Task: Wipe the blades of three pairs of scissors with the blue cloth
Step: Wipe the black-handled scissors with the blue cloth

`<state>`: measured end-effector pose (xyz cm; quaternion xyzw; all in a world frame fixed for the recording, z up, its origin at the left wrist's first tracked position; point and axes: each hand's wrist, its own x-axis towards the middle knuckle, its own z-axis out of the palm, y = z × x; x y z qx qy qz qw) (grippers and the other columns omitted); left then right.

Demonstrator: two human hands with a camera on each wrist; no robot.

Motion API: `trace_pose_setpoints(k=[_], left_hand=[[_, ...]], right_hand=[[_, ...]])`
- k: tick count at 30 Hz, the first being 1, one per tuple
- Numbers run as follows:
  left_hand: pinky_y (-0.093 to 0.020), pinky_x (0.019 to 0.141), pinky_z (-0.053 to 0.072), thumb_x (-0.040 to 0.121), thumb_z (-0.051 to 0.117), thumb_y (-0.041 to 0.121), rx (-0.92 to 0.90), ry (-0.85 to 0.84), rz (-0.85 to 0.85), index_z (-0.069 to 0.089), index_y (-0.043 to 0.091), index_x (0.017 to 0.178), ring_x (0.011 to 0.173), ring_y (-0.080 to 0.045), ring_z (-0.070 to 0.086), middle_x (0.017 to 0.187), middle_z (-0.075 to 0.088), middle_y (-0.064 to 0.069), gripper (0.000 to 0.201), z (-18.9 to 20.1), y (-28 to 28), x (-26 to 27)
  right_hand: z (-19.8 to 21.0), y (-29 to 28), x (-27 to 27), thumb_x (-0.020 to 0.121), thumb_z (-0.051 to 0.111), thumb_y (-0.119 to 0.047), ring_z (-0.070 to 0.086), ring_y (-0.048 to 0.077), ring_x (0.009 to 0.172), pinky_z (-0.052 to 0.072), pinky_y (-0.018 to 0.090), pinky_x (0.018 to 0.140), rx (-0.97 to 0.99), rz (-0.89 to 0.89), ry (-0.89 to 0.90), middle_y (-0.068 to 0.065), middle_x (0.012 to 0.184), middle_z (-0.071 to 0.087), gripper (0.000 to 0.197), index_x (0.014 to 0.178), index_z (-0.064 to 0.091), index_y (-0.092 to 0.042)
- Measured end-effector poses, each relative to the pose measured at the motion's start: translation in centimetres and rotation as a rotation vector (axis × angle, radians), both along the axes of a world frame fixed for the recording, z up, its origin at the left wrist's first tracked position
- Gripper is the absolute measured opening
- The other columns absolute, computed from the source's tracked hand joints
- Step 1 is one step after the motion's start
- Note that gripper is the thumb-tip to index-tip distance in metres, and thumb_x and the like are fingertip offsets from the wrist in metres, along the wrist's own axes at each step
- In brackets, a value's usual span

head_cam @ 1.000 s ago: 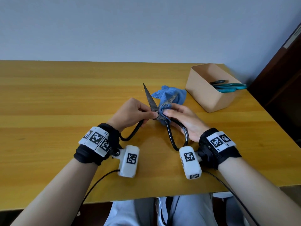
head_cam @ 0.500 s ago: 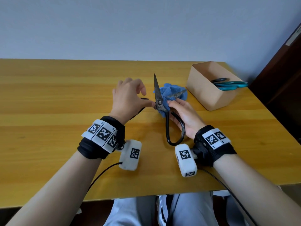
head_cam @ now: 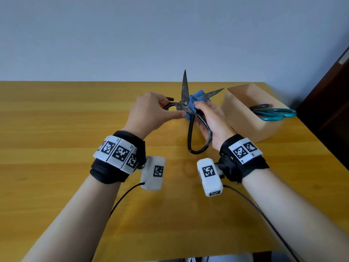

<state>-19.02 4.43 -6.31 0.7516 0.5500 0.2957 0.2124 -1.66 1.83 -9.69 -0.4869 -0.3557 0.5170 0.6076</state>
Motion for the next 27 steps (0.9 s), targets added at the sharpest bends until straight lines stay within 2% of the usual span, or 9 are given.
trace_pose_setpoints(k=[3, 6, 11, 15, 19, 21, 23, 25, 27], left_hand=[[-0.029, 0.059, 0.04, 0.066, 0.084, 0.061, -0.039, -0.035, -0.089, 0.071, 0.012, 0.091, 0.068, -0.018, 0.058, 0.08, 0.067, -0.001, 0.056, 1.4, 1.4, 0.5], [-0.024, 0.053, 0.031, 0.067, 0.088, 0.051, -0.043, -0.08, -0.114, 0.066, 0.012, 0.101, 0.059, -0.011, 0.043, 0.072, 0.05, 0.005, 0.055, 2.7, 3.0, 1.1], [-0.019, 0.054, 0.031, 0.073, 0.086, 0.041, -0.037, -0.132, -0.134, 0.056, 0.014, 0.108, 0.066, -0.005, 0.04, 0.078, 0.041, 0.013, 0.053, 4.1, 5.4, 2.2], [-0.023, 0.058, 0.03, 0.069, 0.089, 0.043, -0.017, -0.146, -0.137, 0.055, 0.012, 0.105, 0.067, -0.005, 0.039, 0.077, 0.039, 0.014, 0.059, 4.5, 6.3, 3.3], [-0.023, 0.059, 0.031, 0.064, 0.09, 0.05, 0.024, -0.111, -0.115, 0.051, 0.021, 0.095, 0.066, -0.001, 0.043, 0.077, 0.041, 0.018, 0.057, 3.8, 6.8, 4.2], [-0.025, 0.061, 0.032, 0.063, 0.089, 0.053, 0.033, -0.105, -0.104, 0.046, 0.028, 0.087, 0.067, 0.0, 0.044, 0.077, 0.043, 0.018, 0.055, 3.5, 7.3, 4.6], [-0.03, 0.068, 0.036, 0.062, 0.089, 0.055, 0.05, -0.088, -0.091, 0.045, 0.026, 0.086, 0.066, 0.0, 0.043, 0.076, 0.044, 0.018, 0.057, 3.5, 7.7, 5.0], [-0.039, 0.084, 0.044, 0.062, 0.089, 0.057, 0.051, -0.082, -0.077, 0.047, 0.023, 0.091, 0.073, 0.001, 0.046, 0.08, 0.047, 0.018, 0.061, 3.5, 8.2, 5.5], [-0.046, 0.097, 0.045, 0.061, 0.089, 0.058, 0.037, -0.091, -0.066, 0.048, 0.022, 0.095, 0.085, -0.004, 0.053, 0.086, 0.051, 0.018, 0.064, 3.4, 8.5, 6.1]], right_hand=[[1.5, 1.4, 0.0, 0.095, 0.06, -0.014, 0.066, 0.02, 0.076, 0.053, 0.031, 0.069, 0.04, -0.026, -0.032, 0.009, 0.088, 0.072, 0.008, 0.097, 0.068, -0.013], [3.2, 3.1, 0.2, 0.089, 0.064, -0.02, 0.06, 0.03, 0.079, 0.048, 0.04, 0.073, 0.089, -0.065, -0.077, 0.014, 0.088, 0.066, 0.007, 0.092, 0.068, -0.014], [5.5, 5.4, 1.3, 0.096, 0.058, -0.009, 0.064, 0.014, 0.064, 0.056, 0.026, 0.063, 0.169, -0.059, -0.014, 0.005, 0.079, 0.068, 0.009, 0.091, 0.065, -0.011], [5.5, 6.4, 1.9, 0.096, 0.058, -0.01, 0.066, 0.015, 0.065, 0.055, 0.027, 0.061, 0.173, -0.066, 0.01, 0.004, 0.079, 0.07, 0.009, 0.091, 0.066, -0.011], [5.0, 7.0, 2.4, 0.096, 0.059, -0.011, 0.066, 0.017, 0.065, 0.053, 0.026, 0.055, 0.163, -0.087, 0.019, 0.007, 0.081, 0.069, 0.008, 0.093, 0.066, -0.012], [4.7, 7.3, 2.7, 0.095, 0.06, -0.011, 0.066, 0.017, 0.066, 0.052, 0.025, 0.054, 0.162, -0.101, 0.023, 0.009, 0.085, 0.069, 0.007, 0.097, 0.066, -0.009], [4.6, 7.6, 2.8, 0.094, 0.061, -0.009, 0.067, 0.019, 0.067, 0.052, 0.026, 0.054, 0.168, -0.11, 0.041, 0.012, 0.087, 0.07, 0.007, 0.098, 0.065, -0.006], [4.8, 7.8, 3.0, 0.093, 0.062, -0.008, 0.066, 0.021, 0.068, 0.052, 0.028, 0.056, 0.179, -0.107, 0.026, 0.013, 0.086, 0.07, 0.004, 0.094, 0.065, -0.007], [5.0, 7.9, 3.5, 0.093, 0.061, -0.008, 0.065, 0.02, 0.068, 0.051, 0.027, 0.055, 0.187, -0.114, -0.017, 0.012, 0.084, 0.069, 0.005, 0.09, 0.065, -0.008]])
